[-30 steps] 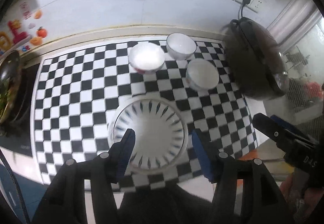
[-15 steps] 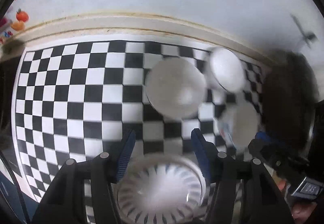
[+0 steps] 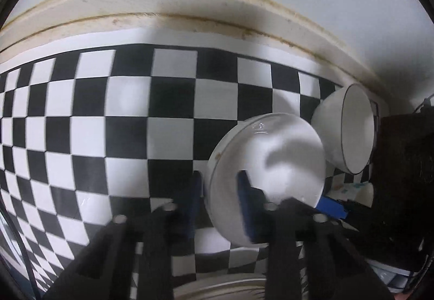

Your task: Organize plates and bowls

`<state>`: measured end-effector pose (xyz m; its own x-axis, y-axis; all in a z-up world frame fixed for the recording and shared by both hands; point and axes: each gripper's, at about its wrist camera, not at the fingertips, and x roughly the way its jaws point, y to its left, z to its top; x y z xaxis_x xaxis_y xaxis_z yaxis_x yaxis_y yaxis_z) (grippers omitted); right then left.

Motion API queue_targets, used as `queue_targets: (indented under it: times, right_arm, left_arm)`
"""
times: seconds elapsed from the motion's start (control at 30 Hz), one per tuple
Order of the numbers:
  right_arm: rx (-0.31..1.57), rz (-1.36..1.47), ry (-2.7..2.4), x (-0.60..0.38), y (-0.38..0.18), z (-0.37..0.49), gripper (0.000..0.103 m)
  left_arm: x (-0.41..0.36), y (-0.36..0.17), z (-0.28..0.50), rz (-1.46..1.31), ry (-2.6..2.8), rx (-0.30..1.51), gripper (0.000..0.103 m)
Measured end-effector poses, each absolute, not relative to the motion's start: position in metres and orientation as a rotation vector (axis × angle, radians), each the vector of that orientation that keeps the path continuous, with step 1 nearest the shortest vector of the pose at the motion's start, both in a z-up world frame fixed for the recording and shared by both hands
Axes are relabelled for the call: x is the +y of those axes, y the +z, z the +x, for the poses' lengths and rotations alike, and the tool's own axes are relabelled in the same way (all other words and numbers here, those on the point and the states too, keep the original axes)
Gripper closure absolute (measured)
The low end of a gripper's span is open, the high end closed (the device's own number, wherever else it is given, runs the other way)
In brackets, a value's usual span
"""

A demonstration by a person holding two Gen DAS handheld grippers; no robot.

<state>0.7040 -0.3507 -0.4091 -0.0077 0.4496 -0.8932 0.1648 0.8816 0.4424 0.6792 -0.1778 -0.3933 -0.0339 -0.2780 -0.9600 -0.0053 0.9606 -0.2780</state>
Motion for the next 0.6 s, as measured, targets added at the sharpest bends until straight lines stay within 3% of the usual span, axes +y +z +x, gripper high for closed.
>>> queue_targets:
  times: [0.07,0.13,0.17,0.4,0.6]
  right_arm:
    - [1.590,0.483,0.210,-0.350,-0.416,0.706,0.064]
    - [1.591,0.460,0.174,-0.350,-0.421,0.706,0.083]
    - [1.586,0.455,0.164,-0.352,-0.422,0.705,0.087]
    - [1.552,0.429,0.159,-0.353,-0.407,0.689,0.091]
    - [1.478,0.429,0.167,-0.365,-0.359,0.651,0.091]
  left_arm:
    - [-0.183,-0.397,0.678,-0.186,-0.230,1.591,0.083]
    - [-0.184,-0.399,0.680,-0.158,-0.229,1.590,0.087]
    - [-0.184,-0.399,0.679,-0.158,-0.228,1.590,0.088]
    - [-0.196,-0.373,0.663,-0.099,-0.236,1.541,0.091]
    - [-0.211,-0.328,0.626,-0.079,-0.272,1.476,0.091]
